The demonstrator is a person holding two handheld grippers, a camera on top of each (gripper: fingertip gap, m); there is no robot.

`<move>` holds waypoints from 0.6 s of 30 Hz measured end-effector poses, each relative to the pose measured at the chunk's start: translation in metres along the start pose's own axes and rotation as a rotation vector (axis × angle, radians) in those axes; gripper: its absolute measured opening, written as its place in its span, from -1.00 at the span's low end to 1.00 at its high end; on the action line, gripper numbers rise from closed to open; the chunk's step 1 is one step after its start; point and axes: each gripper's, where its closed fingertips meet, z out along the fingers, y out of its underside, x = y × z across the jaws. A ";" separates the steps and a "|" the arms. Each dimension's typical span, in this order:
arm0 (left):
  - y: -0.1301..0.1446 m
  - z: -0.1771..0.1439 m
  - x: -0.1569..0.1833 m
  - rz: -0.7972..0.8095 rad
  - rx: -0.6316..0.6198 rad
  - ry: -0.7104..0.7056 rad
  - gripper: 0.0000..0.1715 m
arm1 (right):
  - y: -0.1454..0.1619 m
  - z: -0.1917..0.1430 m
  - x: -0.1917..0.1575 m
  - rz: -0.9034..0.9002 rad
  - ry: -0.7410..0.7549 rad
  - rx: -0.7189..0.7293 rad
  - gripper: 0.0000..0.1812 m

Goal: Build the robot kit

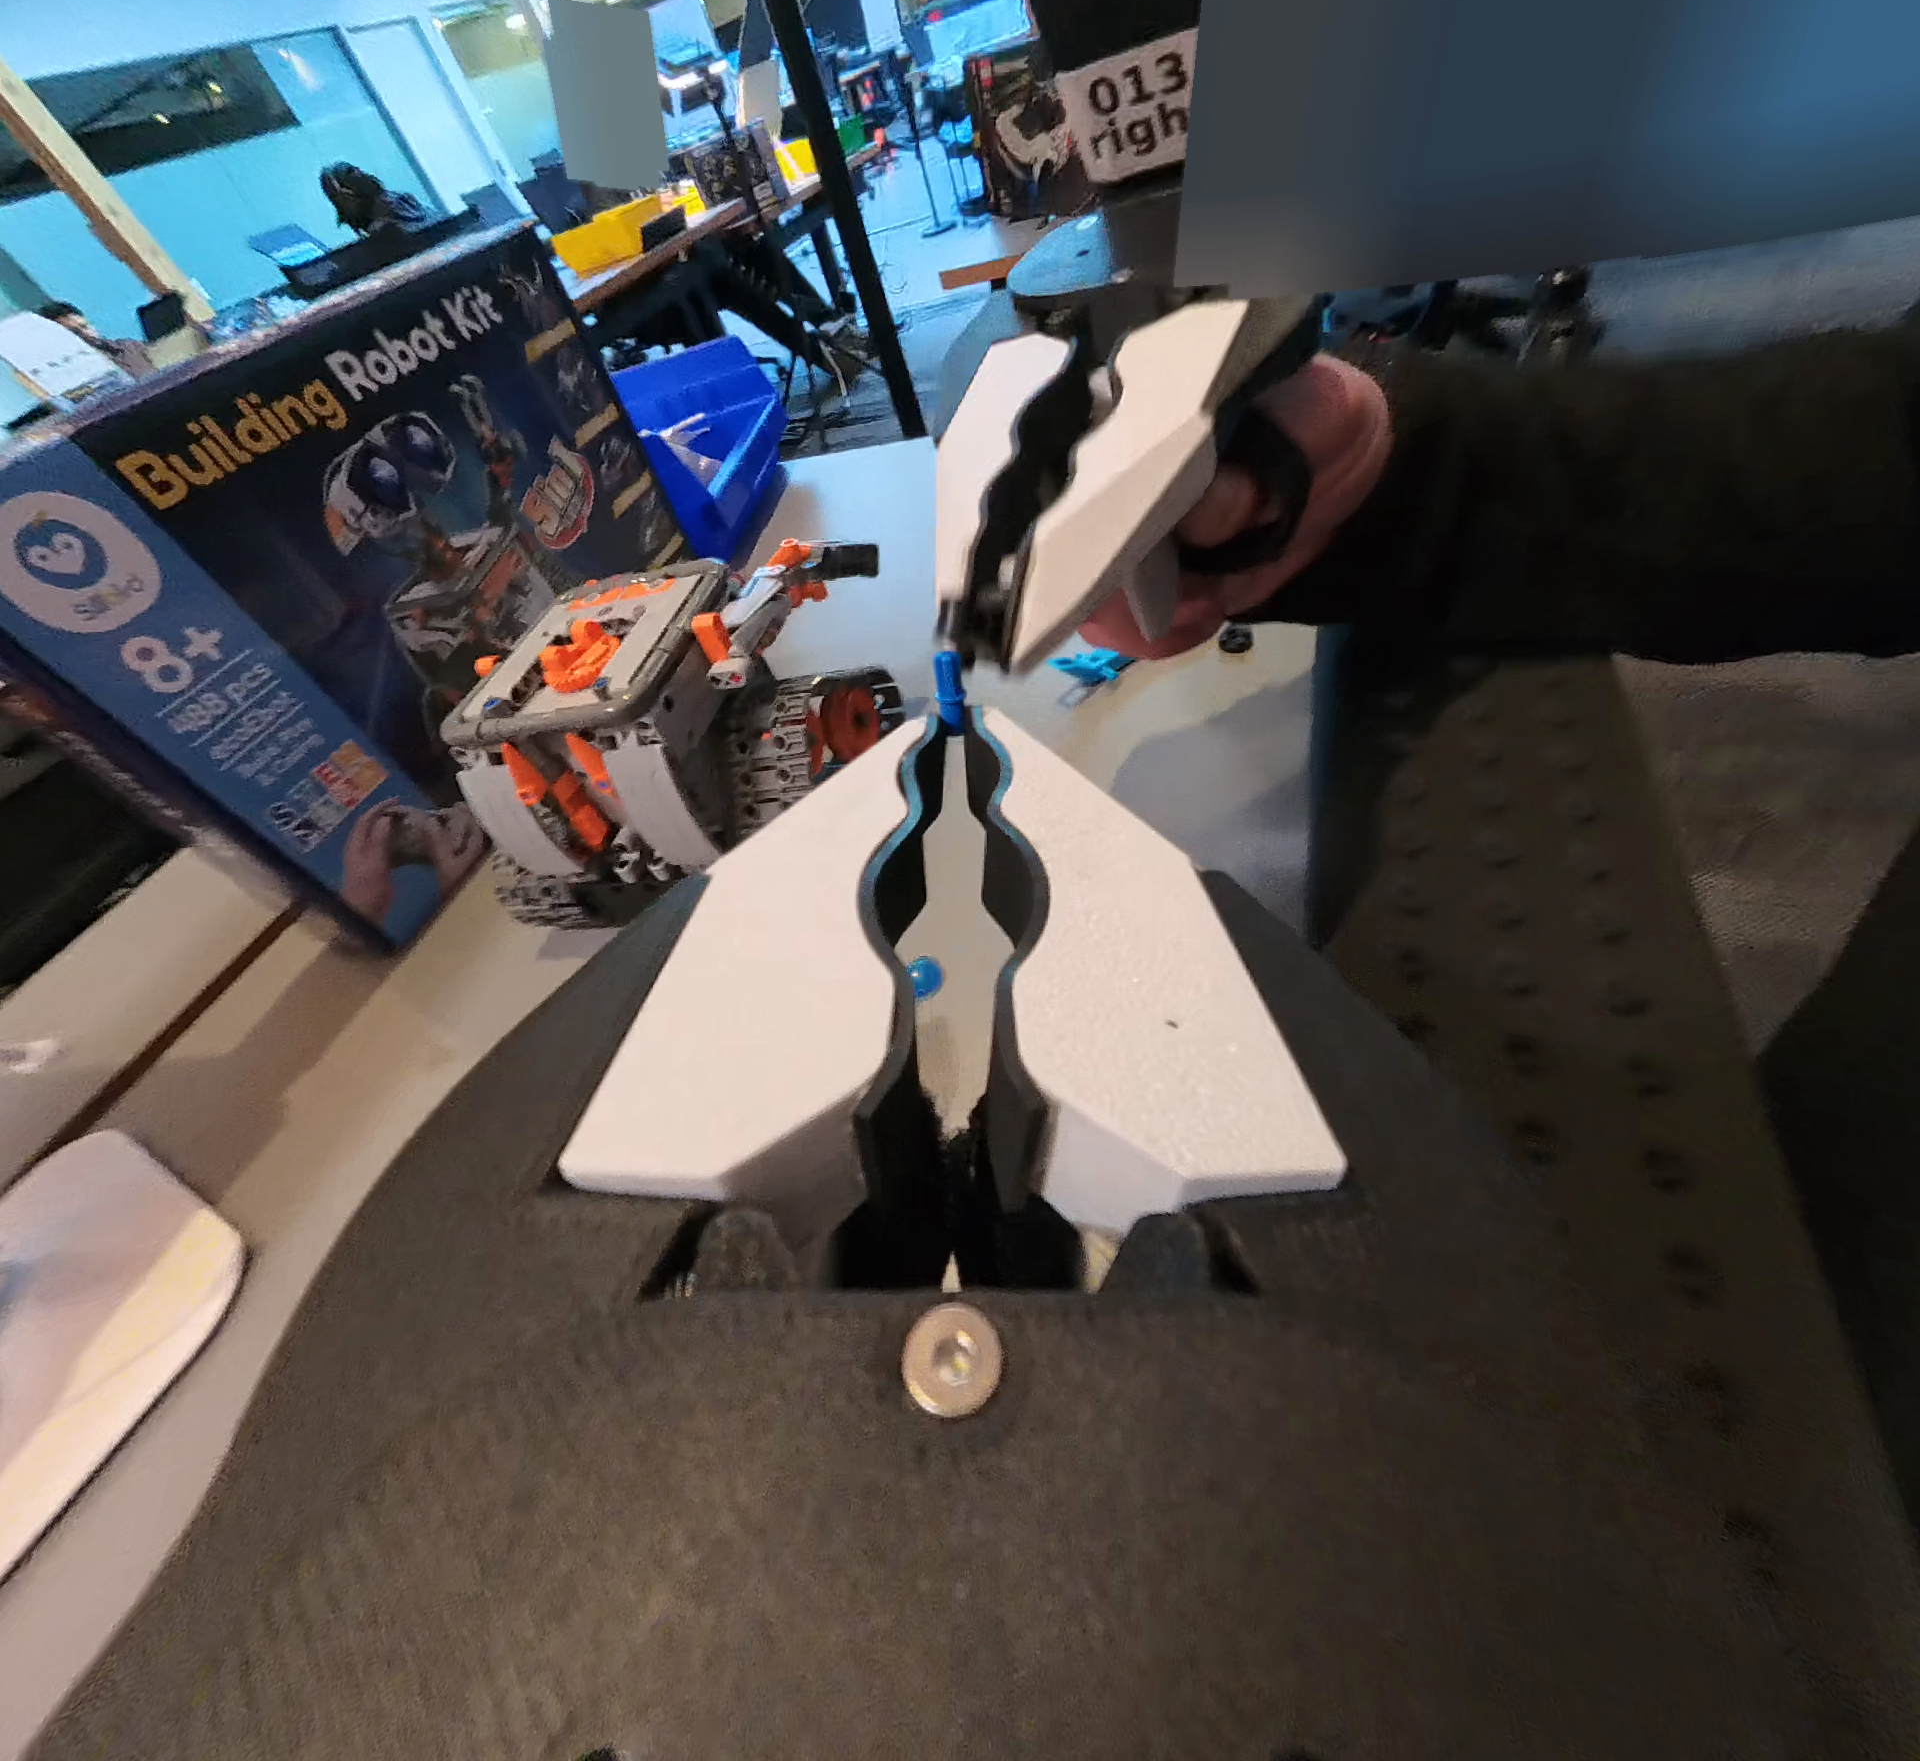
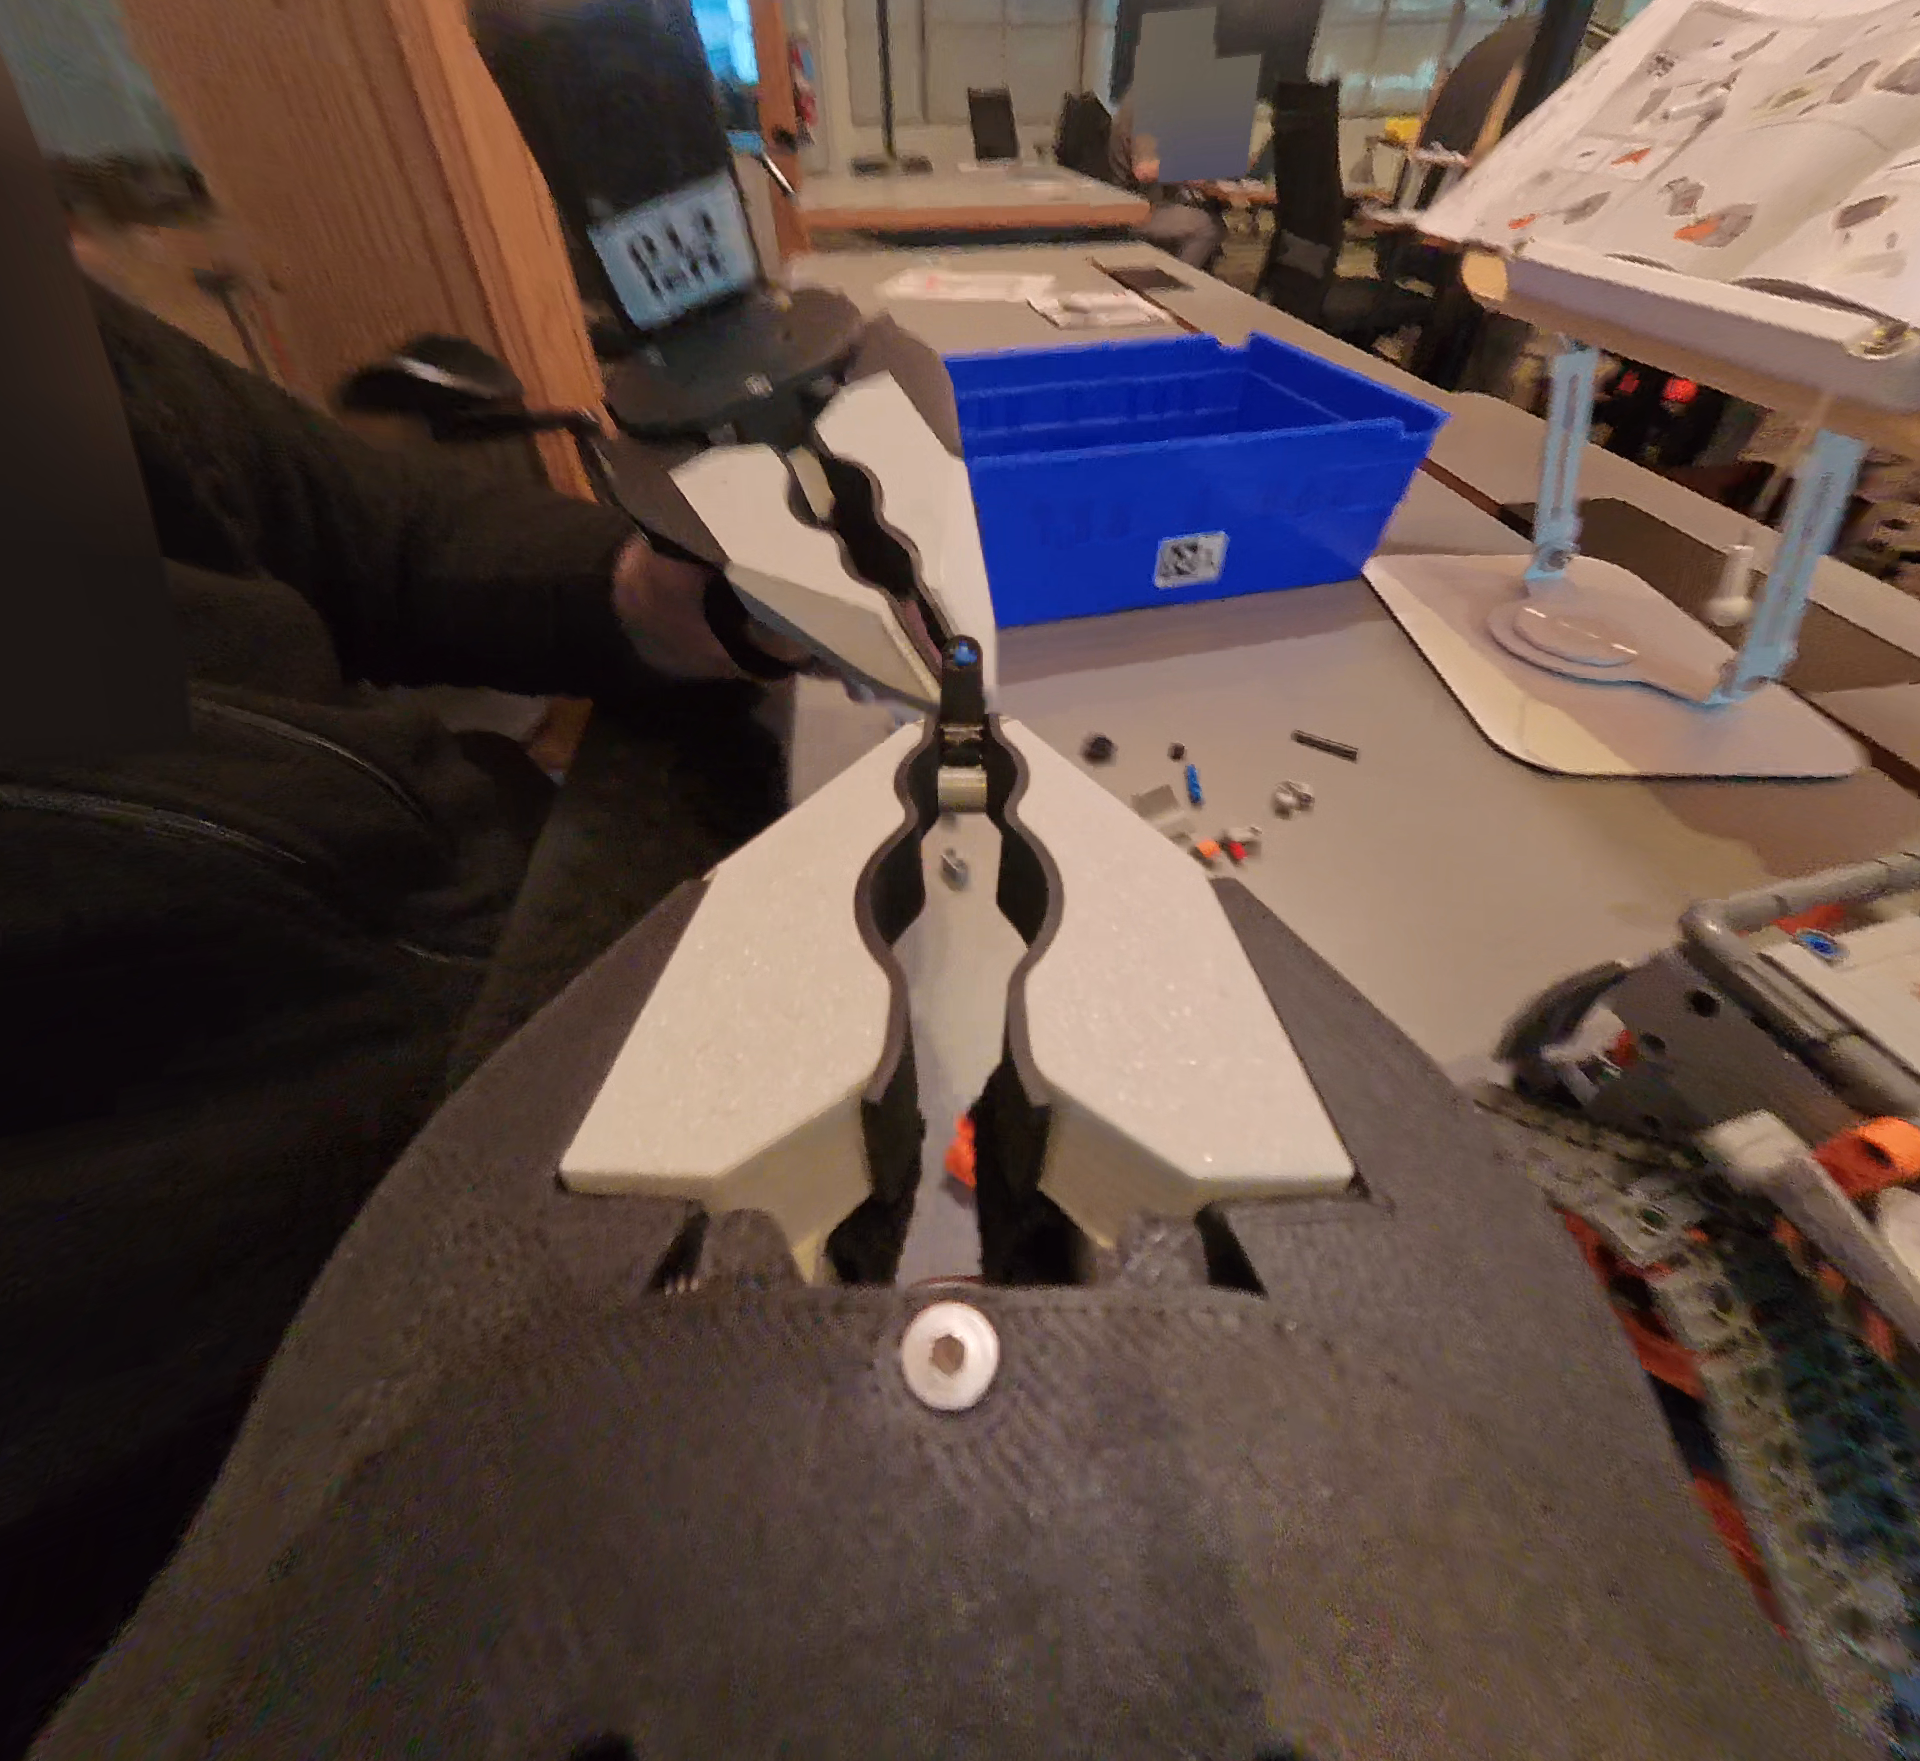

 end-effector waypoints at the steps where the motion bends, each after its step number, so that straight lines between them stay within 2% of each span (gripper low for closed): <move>1: 0.002 0.000 -0.001 0.009 -0.019 -0.003 -0.99 | 0.003 0.000 0.002 -0.030 0.025 -0.028 -0.95; 5: 0.015 0.003 0.002 0.082 -0.090 -0.017 -0.99 | 0.014 0.002 0.005 -0.092 0.068 -0.107 -0.94; 18: 0.027 0.005 -0.001 0.211 -0.172 -0.087 -0.99 | 0.026 0.005 0.007 -0.160 0.113 -0.195 -0.94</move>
